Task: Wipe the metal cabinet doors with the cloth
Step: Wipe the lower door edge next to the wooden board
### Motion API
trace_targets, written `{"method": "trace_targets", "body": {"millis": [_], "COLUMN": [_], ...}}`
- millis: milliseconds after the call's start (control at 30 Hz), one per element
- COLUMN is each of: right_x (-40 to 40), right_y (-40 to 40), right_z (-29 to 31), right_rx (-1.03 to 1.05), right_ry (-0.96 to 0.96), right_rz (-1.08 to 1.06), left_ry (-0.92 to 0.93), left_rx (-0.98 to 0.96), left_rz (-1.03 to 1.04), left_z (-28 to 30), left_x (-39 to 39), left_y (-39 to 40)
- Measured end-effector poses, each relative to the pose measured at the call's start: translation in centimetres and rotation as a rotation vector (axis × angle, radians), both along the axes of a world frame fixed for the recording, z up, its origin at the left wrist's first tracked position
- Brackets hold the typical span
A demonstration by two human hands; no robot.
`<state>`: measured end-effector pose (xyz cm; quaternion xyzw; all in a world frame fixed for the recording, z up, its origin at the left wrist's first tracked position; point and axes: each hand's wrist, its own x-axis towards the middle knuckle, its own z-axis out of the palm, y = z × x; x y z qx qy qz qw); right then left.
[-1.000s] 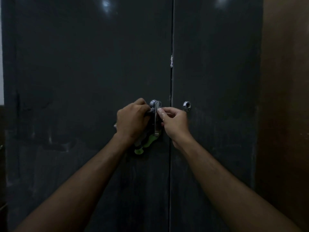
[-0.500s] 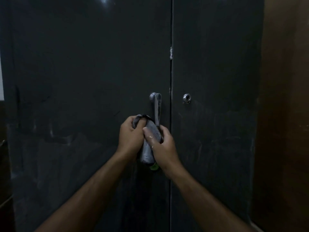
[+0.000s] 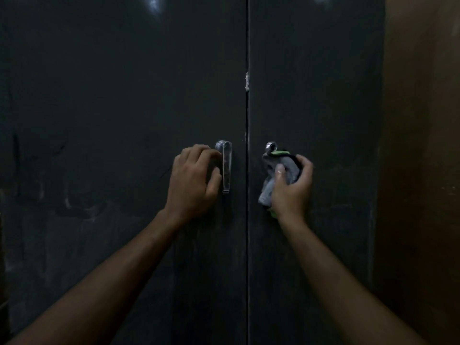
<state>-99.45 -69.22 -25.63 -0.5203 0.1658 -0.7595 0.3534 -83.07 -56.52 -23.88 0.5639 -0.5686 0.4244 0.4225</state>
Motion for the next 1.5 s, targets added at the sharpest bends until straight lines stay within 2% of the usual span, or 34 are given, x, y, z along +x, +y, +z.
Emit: {"method": "trace_targets", "body": {"millis": [67,167,233,300,367,433,500,533,600,733,767,833,900,933,1067,1133,1267,1367,1500], "right_x": [1.6,4.8,5.8,4.7,2.4,1.3,2.1,2.8,4.3,3.3,2.2,0.8,1.2,2.1,3.7,2.5,3.4,3.0,1.4], "right_y": [-0.8,-1.5,-2.4,-4.2,-7.1,-9.0,-9.1,-8.3,-6.5,-7.5,-9.3,-11.6,-11.6,-10.5,-7.1,-8.3,-7.4,-7.9,-10.5], "right_z": [1.8,1.7,-1.4,-5.3,-7.7,-5.7,-1.2,0.8,1.2,-7.4,-7.3,-3.8,0.6,1.4,-4.1,-4.3,0.1,-1.1,-2.3], "right_rx": [-0.106,-0.379,-0.558,-0.678,-0.709,-0.524,-0.281,-0.237,-0.302,-0.633,-0.623,-0.443,-0.259,-0.248,-0.595,-0.75,-0.667,-0.669,-0.498], "right_ry": [0.09,0.413,0.592,0.651,0.688,0.627,0.461,0.405,0.375,0.618,0.621,0.497,0.356,0.348,0.542,0.634,0.561,0.545,0.464], "right_rz": [-0.119,-0.391,-0.539,-0.568,-0.631,-0.638,-0.629,-0.619,-0.609,-0.65,-0.646,-0.627,-0.611,-0.603,-0.595,-0.608,-0.629,-0.571,-0.54], "left_ry": [-0.079,-0.227,-0.347,-0.412,-0.422,-0.419,-0.421,-0.421,-0.433,-0.451,-0.457,-0.462,-0.467,-0.472,-0.483,-0.489,-0.504,-0.51,-0.496], "left_rx": [0.031,0.063,0.083,0.095,0.12,0.137,0.139,0.139,0.133,0.12,0.119,0.118,0.115,0.11,0.103,0.101,0.1,0.094,0.074], "left_rz": [0.113,0.264,0.36,0.422,0.46,0.479,0.484,0.487,0.498,0.536,0.544,0.557,0.562,0.563,0.569,0.579,0.595,0.599,0.589], "left_z": [-0.1,-1.0,-1.6,-1.8,-1.8,-1.8,-1.8,-1.8,-1.8,-1.8,-1.8,-1.9,-1.9,-2.0,-1.9,-1.9,-2.0,-1.9,-1.9], "left_x": [1.0,2.6,3.7,4.3,4.3,4.3,4.3,4.4,4.4,4.4,4.4,4.4,4.5,4.5,4.4,4.4,4.7,4.7,4.4], "left_y": [-0.9,-1.8,-2.0,-2.2,-2.4,-2.5,-2.5,-2.5,-2.5,-2.6,-2.7,-2.8,-2.8,-2.8,-2.7,-2.8,-2.9,-2.9,-3.0]}}
